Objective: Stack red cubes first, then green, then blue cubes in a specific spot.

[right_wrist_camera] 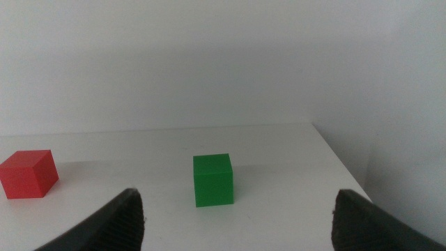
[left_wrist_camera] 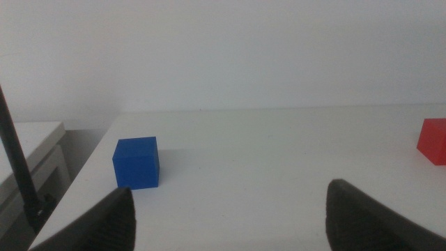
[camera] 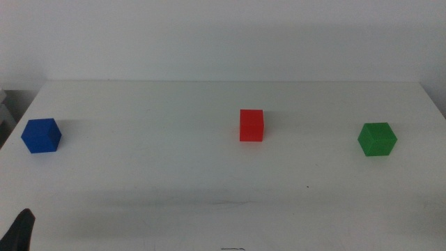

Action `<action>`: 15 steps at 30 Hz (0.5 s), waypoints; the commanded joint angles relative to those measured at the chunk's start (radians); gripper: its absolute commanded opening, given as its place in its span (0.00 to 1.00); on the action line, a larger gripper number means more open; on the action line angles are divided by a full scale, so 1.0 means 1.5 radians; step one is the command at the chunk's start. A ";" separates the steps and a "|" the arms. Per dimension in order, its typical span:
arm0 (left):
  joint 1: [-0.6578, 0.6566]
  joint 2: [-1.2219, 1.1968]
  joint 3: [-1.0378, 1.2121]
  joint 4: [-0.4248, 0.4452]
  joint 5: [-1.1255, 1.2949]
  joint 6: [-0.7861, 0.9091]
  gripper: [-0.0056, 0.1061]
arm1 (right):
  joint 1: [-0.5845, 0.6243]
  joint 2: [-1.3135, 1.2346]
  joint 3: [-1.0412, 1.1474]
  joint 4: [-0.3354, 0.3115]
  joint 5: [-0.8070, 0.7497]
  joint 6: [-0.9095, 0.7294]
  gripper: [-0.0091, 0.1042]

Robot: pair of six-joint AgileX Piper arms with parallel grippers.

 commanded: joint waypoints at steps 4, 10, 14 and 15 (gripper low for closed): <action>-0.005 -0.013 -0.002 -0.006 -0.049 -0.001 0.89 | -0.002 0.030 -0.074 -0.001 -0.041 0.001 0.91; -0.005 -0.013 -0.002 -0.006 -0.049 -0.001 0.89 | -0.002 0.233 -0.239 0.000 0.065 -0.003 0.91; -0.005 -0.013 -0.002 -0.006 -0.049 -0.001 0.89 | -0.002 0.386 -0.390 0.022 0.225 -0.003 0.91; -0.005 -0.013 -0.002 -0.006 -0.049 -0.001 0.89 | -0.002 0.417 -0.427 0.032 0.271 -0.003 0.91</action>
